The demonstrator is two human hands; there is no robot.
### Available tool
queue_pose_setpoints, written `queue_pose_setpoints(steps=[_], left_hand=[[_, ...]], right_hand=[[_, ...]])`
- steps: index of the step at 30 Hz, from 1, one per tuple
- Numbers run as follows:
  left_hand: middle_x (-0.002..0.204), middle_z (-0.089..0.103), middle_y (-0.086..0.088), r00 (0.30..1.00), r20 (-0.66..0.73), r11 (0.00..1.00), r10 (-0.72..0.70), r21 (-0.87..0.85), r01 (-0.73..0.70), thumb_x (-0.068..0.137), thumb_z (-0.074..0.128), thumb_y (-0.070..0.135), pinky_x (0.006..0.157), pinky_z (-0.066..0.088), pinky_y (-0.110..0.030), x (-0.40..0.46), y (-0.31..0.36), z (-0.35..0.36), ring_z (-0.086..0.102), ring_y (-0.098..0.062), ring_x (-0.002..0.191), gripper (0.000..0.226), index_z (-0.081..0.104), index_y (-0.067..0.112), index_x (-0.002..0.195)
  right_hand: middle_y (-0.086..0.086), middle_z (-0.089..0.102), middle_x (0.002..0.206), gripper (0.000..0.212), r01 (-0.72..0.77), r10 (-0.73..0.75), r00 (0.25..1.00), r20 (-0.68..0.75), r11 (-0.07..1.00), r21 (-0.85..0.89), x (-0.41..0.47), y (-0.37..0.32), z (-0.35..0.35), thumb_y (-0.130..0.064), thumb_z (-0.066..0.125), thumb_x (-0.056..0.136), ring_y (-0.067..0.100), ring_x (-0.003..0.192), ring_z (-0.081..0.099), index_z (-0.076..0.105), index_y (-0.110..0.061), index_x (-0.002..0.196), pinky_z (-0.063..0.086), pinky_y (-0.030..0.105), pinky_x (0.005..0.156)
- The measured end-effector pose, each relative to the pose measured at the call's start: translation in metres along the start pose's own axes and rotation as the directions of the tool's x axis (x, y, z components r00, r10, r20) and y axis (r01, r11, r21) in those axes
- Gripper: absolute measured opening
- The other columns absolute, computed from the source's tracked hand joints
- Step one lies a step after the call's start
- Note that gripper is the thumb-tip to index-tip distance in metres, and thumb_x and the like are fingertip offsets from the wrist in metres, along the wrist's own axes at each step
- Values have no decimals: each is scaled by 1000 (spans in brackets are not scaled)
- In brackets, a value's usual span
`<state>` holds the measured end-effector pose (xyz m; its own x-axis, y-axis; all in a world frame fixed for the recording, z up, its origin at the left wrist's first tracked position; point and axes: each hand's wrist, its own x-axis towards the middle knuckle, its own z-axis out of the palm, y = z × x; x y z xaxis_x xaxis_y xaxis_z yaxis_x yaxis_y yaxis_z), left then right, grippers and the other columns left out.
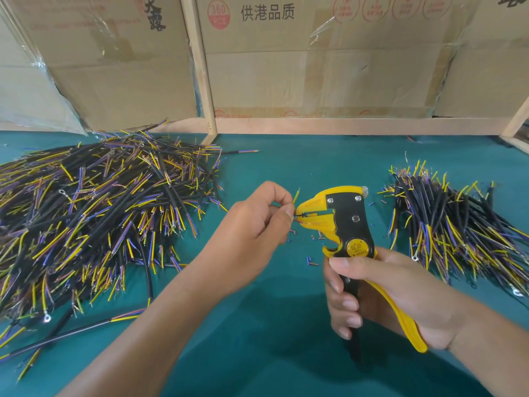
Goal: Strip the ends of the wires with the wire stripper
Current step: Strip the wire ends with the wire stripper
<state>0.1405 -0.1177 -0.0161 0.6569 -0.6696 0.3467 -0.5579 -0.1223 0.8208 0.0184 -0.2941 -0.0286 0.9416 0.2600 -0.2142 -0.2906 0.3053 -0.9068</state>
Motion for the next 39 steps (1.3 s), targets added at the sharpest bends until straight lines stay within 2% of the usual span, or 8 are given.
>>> queue_pose_setpoints(steps=[6, 12, 15, 20, 25, 30, 39], left_hand=[[51, 38, 13, 1000, -12, 999, -4, -45, 3, 85, 52, 19, 45, 24, -18, 0, 7, -3, 25, -8, 48, 12, 53, 14, 74], [54, 38, 11, 1000, 3, 995, -24, -95, 24, 82, 56, 6, 45, 25, -15, 0, 8, -2, 27, -6, 49, 8, 55, 1, 77], [58, 39, -3, 1000, -12, 996, -1, -90, 0, 81, 55, 8, 47, 25, -18, 1, 8, -1, 28, -9, 52, 6, 54, 3, 76], [54, 40, 11, 1000, -26, 1000, 1, -9, -1, 79, 55, 14, 47, 27, -19, 0, 5, 0, 29, -9, 50, 5, 54, 10, 76], [58, 44, -5, 1000, -2, 1000, -2, 19, 2, 79, 55, 17, 49, 29, -26, 1, 3, -1, 31, -13, 53, 6, 54, 12, 78], [57, 43, 6, 1000, 15, 1000, 7, 15, -7, 82, 57, 18, 48, 28, -24, 0, 1, -1, 30, -11, 52, 5, 53, 14, 79], [57, 45, 6, 999, 11, 999, 31, 10, -31, 84, 60, 19, 48, 28, -18, 0, 0, 0, 31, -11, 51, 9, 53, 16, 88]], right_hand=[[10, 41, 62, 31, -9, 9, 1000, -9, 1000, 8, 1, 0, 2, -34, 73, 83, 25, 52, 43, 59, -8, 72, 47, 40, 59], [10, 41, 62, 32, -9, 9, 1000, -12, 1000, 16, 1, 0, 3, -33, 73, 82, 25, 52, 43, 59, -7, 72, 47, 40, 58], [9, 41, 62, 32, -12, 12, 1000, -9, 1000, 26, 1, 0, 3, -33, 73, 81, 25, 52, 43, 58, -7, 72, 47, 40, 58], [11, 42, 65, 30, -16, 14, 999, 38, 999, 46, -1, 0, 1, -31, 72, 84, 26, 55, 44, 58, -5, 77, 48, 42, 62], [12, 44, 68, 26, -17, 14, 997, 77, 999, 41, 0, 1, 0, -28, 70, 87, 27, 59, 47, 60, -5, 82, 49, 43, 66], [11, 43, 65, 28, -22, 21, 999, 47, 999, 31, 0, 2, 0, -30, 71, 86, 26, 56, 45, 60, -6, 78, 49, 41, 63], [7, 33, 58, 43, -5, 7, 999, -44, 999, 43, 0, 4, 7, -43, 76, 81, 21, 47, 34, 52, -9, 69, 41, 34, 52]])
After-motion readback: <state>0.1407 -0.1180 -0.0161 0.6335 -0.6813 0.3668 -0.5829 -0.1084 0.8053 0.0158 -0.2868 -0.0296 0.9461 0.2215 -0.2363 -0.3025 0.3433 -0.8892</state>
